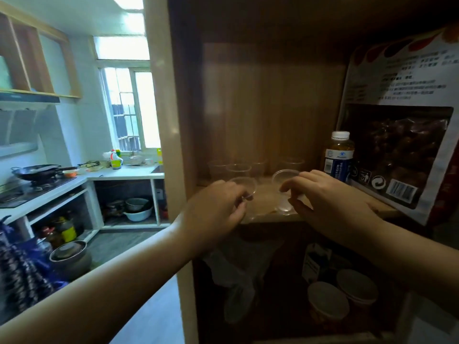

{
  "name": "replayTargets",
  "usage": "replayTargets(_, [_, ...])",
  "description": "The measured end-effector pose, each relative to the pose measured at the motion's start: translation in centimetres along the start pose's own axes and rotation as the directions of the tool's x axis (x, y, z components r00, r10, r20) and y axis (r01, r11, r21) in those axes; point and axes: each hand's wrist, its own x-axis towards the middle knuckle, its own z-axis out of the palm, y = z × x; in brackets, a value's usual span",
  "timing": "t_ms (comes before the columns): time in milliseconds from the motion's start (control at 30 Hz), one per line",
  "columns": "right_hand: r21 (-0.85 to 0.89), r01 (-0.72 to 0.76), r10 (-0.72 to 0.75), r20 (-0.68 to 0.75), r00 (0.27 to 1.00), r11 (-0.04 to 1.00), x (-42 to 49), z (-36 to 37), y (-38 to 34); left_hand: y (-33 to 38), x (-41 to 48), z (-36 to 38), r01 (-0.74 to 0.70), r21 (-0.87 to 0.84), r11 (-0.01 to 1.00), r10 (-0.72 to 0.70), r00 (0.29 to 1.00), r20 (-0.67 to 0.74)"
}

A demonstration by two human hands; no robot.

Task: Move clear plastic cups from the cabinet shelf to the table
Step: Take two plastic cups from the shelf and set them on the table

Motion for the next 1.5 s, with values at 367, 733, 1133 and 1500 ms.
replayTargets(367, [0.247,0.191,-0.169,-0.107,0.980,0.950,0.4,-0.9,-22.9,-0.6,-19.4,-14.7,0.182,0.137,0.974,-0.180,0.983,-0.033])
replayTargets(733, [0.493,0.490,-0.461,-0.189,0.867,0.719,0.8,0.9,-50.8,0.6,-45.9,-32.9,0.528,0.354,0.772,-0.511,0.847,-0.148])
replayTargets(1133, [0.659,0.663,-0.717,-0.264,0.645,0.354,3.1,3.0,-75.9,3.3,-65.4,-44.9,0.832,0.430,0.351,-0.755,0.523,-0.395])
replayTargets(1500, [0.736,0.665,-0.791,-0.330,0.516,0.127,9.9,11.7,-91.7,-6.6,-76.2,-49.1,0.921,0.373,0.113,-0.820,0.299,-0.488])
